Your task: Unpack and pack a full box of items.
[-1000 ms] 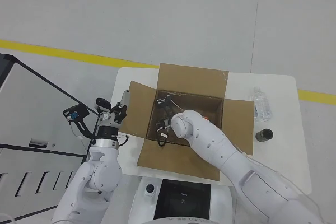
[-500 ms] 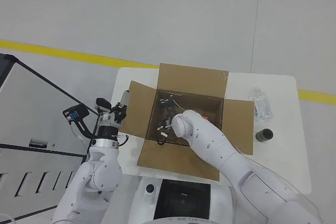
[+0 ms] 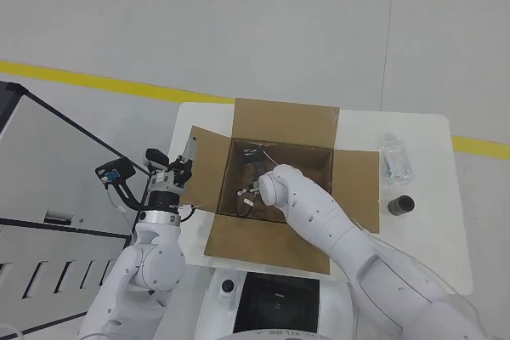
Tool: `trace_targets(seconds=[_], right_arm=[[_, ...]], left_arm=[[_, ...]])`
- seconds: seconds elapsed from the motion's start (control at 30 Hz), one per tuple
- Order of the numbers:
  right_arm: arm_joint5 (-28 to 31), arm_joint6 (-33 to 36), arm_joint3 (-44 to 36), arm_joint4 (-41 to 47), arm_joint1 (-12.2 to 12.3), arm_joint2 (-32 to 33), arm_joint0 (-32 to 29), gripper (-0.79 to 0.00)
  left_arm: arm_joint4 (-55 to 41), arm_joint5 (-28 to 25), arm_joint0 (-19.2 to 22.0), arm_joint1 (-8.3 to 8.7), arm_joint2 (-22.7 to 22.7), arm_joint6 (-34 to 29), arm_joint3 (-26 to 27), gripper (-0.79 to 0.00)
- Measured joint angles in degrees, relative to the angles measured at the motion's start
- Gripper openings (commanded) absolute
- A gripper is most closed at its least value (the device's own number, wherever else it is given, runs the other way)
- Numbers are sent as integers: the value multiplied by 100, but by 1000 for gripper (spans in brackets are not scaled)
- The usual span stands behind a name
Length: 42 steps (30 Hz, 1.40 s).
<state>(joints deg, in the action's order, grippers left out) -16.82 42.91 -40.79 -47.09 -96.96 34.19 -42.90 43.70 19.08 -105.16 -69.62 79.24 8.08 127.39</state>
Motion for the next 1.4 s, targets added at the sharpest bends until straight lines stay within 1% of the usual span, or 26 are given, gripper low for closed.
trace_targets(seconds=[0.33, 0.5, 0.7, 0.9, 1.0, 1.1, 1.2, 1.23, 1.3, 1.33, 1.4], right_arm=[[-70, 38, 93, -111, -76, 36, 29, -785], [-65, 0, 32, -159, -68, 115, 8, -785], [-8, -119, -352, -341, 57, 305, -182, -785], [16, 18, -1077, -701, 302, 595, -568, -785], [-138, 62, -1712, -1045, 474, 803, -908, -785], [-340, 48, -2708, -1549, 707, 1127, -1472, -785], [-290, 110, -3997, -2182, 985, 1575, -2250, -785], [-209, 114, -4536, -2424, 1089, 1779, -2593, -785], [-109, 35, -5298, -2736, 1223, 2061, -3151, -785], [-2, -42, -5764, -2902, 1298, 2219, -3529, -785], [180, -183, -6397, -3080, 1397, 2463, -4072, -785]], left_arm=[[0, 0, 0, 0, 0, 0, 0, 0], [0, 0, 0, 0, 0, 0, 0, 0], [0, 0, 0, 0, 0, 0, 0, 0], [0, 0, 0, 0, 0, 0, 0, 0], [0, 0, 0, 0, 0, 0, 0, 0], [0, 0, 0, 0, 0, 0, 0, 0], [0, 0, 0, 0, 0, 0, 0, 0], [0, 0, 0, 0, 0, 0, 0, 0], [0, 0, 0, 0, 0, 0, 0, 0], [0, 0, 0, 0, 0, 0, 0, 0], [0, 0, 0, 0, 0, 0, 0, 0]])
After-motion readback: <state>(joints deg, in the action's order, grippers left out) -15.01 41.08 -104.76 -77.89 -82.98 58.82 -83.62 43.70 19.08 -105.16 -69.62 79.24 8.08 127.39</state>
